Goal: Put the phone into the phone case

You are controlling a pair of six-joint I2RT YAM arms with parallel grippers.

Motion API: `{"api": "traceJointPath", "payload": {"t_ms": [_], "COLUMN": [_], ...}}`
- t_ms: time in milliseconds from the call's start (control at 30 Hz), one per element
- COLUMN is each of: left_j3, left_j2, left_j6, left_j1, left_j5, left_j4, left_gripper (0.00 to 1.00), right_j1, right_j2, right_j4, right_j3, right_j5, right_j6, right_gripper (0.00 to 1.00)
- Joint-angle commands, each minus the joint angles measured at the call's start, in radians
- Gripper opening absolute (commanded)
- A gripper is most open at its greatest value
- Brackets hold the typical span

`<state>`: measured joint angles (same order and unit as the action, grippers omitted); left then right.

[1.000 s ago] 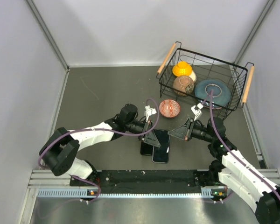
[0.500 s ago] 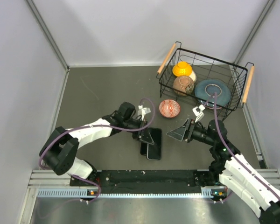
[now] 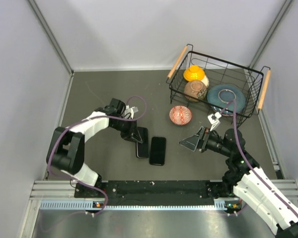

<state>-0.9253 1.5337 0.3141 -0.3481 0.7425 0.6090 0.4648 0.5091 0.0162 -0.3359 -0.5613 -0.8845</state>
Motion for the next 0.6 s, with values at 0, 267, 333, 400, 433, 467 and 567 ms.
{"api": "traceJointPath", "payload": {"t_ms": [0, 267, 333, 400, 433, 467, 567], "left_j3": [-0.073, -0.090, -0.098, -0.102, -0.109, -0.112, -0.118], "left_j2": [0.080, 0.212, 0.230, 0.247, 0.252, 0.258, 0.278], "left_j6": [-0.086, -0.072, -0.067, -0.061, -0.060, -0.055, -0.055], "left_j1": [0.037, 0.083, 0.084, 0.084, 0.084, 0.084, 0.084], "left_j5": [0.005, -0.063, -0.135, -0.173, -0.227, -0.254, -0.305], "left_j4": [0.115, 0.150, 0.159, 0.178, 0.184, 0.201, 0.207], "left_gripper": [0.00, 0.00, 0.00, 0.00, 0.00, 0.00, 0.00], "right_j1": [0.012, 0.012, 0.014, 0.012, 0.012, 0.014, 0.014], "right_j2": [-0.026, -0.046, -0.046, -0.046, -0.047, -0.046, -0.047], "right_j4": [0.013, 0.039, 0.047, 0.056, 0.059, 0.060, 0.059], "right_j3": [-0.015, -0.011, -0.015, -0.018, -0.020, -0.018, -0.018], "right_j5": [-0.002, -0.008, -0.009, -0.006, -0.005, 0.000, 0.003], "right_j6": [0.030, 0.051, 0.062, 0.068, 0.070, 0.071, 0.073], "right_gripper": [0.97, 0.97, 0.97, 0.97, 0.97, 0.97, 0.97]}}
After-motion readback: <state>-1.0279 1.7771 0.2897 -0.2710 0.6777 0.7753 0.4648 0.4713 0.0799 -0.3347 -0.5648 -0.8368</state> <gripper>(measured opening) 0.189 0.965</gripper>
